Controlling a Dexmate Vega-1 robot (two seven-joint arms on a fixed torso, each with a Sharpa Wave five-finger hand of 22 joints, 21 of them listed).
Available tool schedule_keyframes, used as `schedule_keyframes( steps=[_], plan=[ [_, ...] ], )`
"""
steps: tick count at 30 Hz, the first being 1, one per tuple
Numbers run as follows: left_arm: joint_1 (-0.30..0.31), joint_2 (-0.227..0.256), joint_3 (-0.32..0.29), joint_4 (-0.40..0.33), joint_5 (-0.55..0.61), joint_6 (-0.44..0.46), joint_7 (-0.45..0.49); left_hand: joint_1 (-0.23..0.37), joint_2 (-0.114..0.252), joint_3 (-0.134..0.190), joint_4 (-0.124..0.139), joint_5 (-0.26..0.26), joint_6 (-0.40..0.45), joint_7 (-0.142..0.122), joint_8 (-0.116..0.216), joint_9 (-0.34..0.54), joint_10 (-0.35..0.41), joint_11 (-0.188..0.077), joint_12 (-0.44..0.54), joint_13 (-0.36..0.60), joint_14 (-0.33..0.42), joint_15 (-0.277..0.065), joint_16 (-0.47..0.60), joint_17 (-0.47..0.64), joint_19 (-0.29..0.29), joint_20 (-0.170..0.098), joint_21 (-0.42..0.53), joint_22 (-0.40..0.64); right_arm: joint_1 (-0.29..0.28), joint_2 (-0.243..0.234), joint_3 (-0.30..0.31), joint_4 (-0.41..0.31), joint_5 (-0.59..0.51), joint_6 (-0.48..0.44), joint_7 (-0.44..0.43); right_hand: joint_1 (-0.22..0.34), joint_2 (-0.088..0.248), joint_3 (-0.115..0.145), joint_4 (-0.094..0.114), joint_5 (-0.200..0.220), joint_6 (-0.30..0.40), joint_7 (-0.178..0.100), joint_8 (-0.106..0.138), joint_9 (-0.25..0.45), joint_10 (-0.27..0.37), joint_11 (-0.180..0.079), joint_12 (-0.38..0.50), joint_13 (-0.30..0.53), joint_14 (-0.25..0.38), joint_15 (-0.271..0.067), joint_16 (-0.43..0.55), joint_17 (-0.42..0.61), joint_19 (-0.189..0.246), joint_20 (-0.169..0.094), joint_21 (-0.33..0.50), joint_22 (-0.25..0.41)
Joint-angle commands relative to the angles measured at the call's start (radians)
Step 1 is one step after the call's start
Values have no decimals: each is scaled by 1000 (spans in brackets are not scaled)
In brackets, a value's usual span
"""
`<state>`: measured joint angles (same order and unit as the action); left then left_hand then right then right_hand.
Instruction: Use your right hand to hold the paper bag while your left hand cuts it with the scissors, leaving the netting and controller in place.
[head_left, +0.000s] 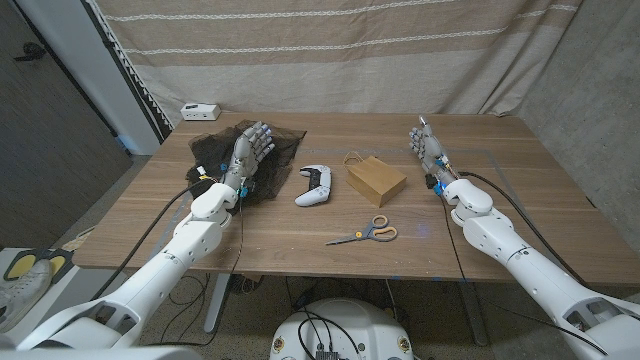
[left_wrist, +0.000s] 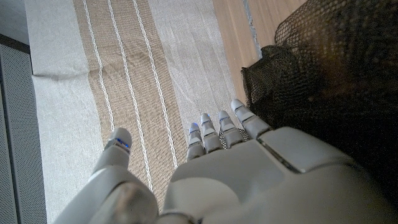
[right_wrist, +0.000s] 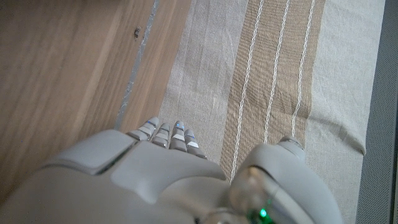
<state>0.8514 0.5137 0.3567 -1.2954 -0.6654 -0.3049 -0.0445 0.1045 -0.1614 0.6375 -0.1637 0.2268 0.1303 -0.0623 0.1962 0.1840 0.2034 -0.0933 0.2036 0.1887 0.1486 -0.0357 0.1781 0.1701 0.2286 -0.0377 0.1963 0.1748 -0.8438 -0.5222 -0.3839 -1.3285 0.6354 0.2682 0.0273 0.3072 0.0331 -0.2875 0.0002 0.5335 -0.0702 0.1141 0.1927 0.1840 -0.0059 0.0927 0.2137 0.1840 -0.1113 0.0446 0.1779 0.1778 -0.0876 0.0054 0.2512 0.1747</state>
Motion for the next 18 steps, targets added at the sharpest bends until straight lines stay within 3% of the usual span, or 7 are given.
schedule_keyframes(
  steps=[1, 18],
  plan=[
    [2, 3, -6, 9, -10, -10, -16, 8, -3, -2, 0, 7, 4, 0, 6, 4, 5, 0, 4, 4, 5, -72, 6, 5, 6, -36, 2, 3, 3, -27, -19, -33, -47, 1, 5, 14, 1, 0, -6, 5, -8, 31, -2, 1, -7, -1, 0, 4, -13, -1, -1, 2, -16, -1, -4, 3],
    [1, 10, -11, 23, -6, -20, -19, 11, -1, -7, 1, 6, 4, -3, 5, 4, 4, 5, 3, 4, -5, -70, 3, 5, -1, -38, -1, 3, 24, -17, -50, -31, -103, 11, -9, 31, 2, 2, -15, 9, 8, 19, 7, 1, 6, -8, 5, 3, -11, -22, 3, 1, -10, -18, -12, 3]
  ],
)
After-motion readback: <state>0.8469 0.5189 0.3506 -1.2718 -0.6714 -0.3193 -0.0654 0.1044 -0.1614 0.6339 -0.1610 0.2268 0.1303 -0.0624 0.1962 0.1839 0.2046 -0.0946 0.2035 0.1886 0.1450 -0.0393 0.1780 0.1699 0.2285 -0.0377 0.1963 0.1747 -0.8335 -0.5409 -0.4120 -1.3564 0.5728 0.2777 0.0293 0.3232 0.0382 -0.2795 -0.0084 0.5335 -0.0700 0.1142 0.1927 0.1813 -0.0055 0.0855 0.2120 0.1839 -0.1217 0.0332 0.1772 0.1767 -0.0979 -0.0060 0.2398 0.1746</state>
